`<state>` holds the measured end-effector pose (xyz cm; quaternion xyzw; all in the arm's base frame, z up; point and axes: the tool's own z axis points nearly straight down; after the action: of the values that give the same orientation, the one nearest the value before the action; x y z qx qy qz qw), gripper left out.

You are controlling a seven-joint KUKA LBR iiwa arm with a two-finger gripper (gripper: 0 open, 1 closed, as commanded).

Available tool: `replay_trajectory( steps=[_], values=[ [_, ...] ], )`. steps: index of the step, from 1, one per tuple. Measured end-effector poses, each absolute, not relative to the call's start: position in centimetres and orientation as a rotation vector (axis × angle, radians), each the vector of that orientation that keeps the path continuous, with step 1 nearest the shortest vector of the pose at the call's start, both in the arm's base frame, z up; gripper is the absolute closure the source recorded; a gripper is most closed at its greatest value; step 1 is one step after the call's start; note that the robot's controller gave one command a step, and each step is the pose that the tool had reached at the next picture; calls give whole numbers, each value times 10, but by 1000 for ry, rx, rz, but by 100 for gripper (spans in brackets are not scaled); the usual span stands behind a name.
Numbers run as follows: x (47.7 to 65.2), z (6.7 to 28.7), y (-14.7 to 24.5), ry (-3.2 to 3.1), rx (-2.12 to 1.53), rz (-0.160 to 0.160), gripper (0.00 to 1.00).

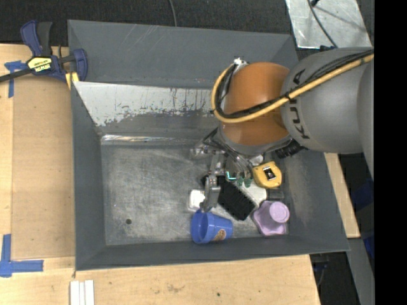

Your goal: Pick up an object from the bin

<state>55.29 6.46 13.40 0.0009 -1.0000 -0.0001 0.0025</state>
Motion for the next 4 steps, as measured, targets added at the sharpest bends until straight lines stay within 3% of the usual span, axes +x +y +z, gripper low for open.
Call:
replay_trajectory(
  steps=[1, 2, 3, 4],
  values=[
    [555, 138, 64, -3144, 0, -1, 0],
    [506, 74, 26, -3141, 331, 2, 100],
    [506, 74, 26, -3141, 330, 1, 100],
    [498, 117, 41, -3115, 374, 1, 100]
  ],
)
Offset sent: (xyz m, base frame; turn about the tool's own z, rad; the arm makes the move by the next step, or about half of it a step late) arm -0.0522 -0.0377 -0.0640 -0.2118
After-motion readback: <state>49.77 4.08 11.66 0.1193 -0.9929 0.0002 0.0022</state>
